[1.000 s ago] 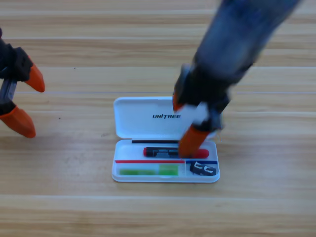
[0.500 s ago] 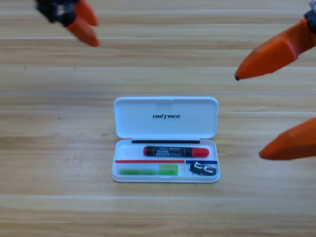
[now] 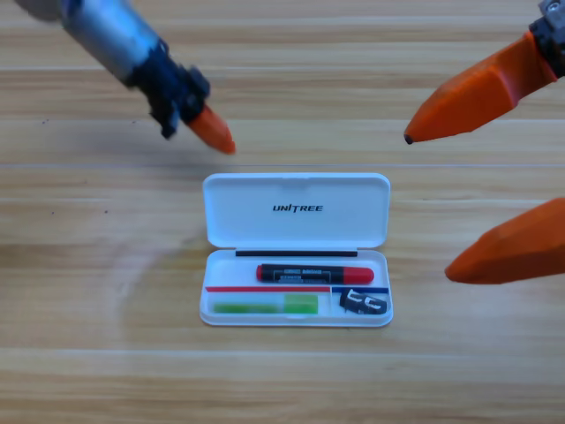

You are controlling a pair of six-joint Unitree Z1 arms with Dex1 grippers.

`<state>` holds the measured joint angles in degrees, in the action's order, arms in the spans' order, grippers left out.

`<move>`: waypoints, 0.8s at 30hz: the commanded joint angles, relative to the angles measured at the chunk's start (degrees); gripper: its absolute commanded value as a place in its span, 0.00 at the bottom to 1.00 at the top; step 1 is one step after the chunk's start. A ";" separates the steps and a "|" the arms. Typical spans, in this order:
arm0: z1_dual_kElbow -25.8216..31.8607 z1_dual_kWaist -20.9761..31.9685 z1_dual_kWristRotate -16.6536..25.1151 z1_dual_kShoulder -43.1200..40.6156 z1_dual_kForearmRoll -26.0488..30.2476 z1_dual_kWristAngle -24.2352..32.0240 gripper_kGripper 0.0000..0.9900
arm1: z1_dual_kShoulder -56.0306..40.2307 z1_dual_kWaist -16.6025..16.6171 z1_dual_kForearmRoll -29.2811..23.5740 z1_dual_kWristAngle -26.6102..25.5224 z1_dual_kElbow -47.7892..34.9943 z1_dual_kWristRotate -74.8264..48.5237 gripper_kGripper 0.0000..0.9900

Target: Clean up eraser and pencils

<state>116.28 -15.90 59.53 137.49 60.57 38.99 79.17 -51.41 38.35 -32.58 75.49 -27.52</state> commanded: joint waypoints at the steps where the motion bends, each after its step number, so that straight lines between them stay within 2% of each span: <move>1: -2.72 -0.01 2.25 7.53 0.25 4.51 0.00 | 2.83 1.14 -1.09 -0.46 -1.22 0.36 0.96; 7: -2.90 -1.24 5.68 9.82 4.73 8.56 0.00 | 2.83 1.14 -1.09 -0.46 -1.58 0.71 0.96; 11: -2.72 -2.03 5.94 9.03 6.75 9.52 0.00 | 3.10 1.14 -1.09 -0.46 -2.19 0.71 0.96; 17: -3.25 -3.52 5.86 5.07 8.95 9.52 0.00 | 4.59 1.14 -1.09 -0.64 -1.84 0.62 0.96; 24: -6.85 -5.63 5.33 -1.52 9.12 9.44 0.00 | 5.64 1.14 -1.09 -0.99 -1.49 0.54 0.96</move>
<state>112.19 -18.70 64.88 140.22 68.86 47.89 81.95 -51.41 38.35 -32.69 75.23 -27.13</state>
